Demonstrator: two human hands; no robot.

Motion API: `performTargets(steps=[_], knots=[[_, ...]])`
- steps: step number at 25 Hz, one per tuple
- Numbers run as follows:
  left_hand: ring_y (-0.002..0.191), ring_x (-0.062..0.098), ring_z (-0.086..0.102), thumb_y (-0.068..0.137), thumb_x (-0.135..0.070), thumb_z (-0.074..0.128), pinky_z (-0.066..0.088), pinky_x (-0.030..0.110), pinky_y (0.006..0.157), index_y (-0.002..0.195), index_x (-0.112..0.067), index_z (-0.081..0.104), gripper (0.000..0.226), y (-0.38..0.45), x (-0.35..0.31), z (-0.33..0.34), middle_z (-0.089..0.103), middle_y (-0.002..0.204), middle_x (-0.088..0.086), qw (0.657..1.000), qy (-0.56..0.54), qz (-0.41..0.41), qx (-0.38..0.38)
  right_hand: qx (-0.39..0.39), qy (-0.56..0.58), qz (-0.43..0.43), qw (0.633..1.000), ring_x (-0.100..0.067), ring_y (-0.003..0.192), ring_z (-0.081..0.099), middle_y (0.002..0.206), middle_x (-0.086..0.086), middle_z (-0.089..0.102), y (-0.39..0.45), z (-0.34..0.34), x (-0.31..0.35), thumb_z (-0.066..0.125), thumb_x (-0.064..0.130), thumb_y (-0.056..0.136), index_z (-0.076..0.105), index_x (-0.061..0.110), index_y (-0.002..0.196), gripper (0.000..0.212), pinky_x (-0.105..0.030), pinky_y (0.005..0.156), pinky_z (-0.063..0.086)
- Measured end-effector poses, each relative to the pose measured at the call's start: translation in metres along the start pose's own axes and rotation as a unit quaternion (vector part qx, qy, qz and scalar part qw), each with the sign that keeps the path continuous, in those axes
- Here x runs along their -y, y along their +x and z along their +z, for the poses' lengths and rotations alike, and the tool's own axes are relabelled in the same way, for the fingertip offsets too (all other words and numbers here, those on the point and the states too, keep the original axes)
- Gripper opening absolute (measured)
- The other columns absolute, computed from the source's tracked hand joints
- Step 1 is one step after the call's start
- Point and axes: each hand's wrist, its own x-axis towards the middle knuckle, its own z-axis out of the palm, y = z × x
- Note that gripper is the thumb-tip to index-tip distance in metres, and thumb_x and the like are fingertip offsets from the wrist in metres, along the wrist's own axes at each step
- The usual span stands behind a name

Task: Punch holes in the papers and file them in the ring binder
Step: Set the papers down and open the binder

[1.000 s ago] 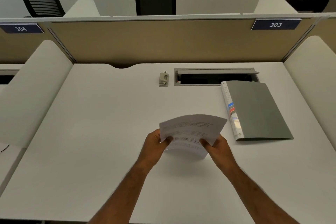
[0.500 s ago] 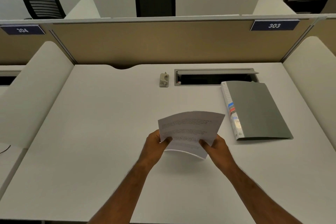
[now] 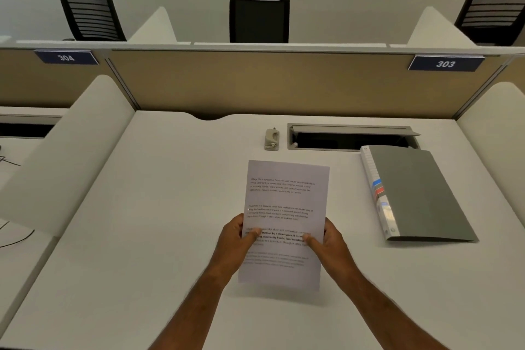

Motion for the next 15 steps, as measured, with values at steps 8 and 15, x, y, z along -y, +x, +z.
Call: performTargets(steps=[8, 15], knots=[[0.087, 0.013, 0.078, 0.097, -0.028, 0.069, 0.065, 0.031, 0.072, 0.119, -0.027, 0.061, 0.024, 0.004, 0.019, -0.054, 0.075, 0.111, -0.007, 0.999, 0.018, -0.017, -0.038, 0.027, 0.028, 0.045, 0.998, -0.012, 0.098, 0.074, 0.113, 0.007, 0.075, 0.011, 0.058, 0.003, 0.07, 0.02, 0.094, 0.055, 0.023, 0.118, 0.028, -0.04, 0.088, 0.061], [0.087, 0.015, 0.077, 0.097, -0.024, 0.068, 0.063, 0.025, 0.069, 0.122, -0.025, 0.06, 0.026, 0.018, 0.034, -0.111, 0.074, 0.113, -0.004, 0.997, 0.047, -0.023, -0.06, 0.073, 0.01, 0.075, 0.994, -0.01, 0.098, 0.074, 0.116, 0.004, 0.074, 0.023, 0.112, 0.003, 0.065, 0.016, 0.097, 0.052, 0.022, 0.12, 0.027, -0.028, 0.078, 0.06]])
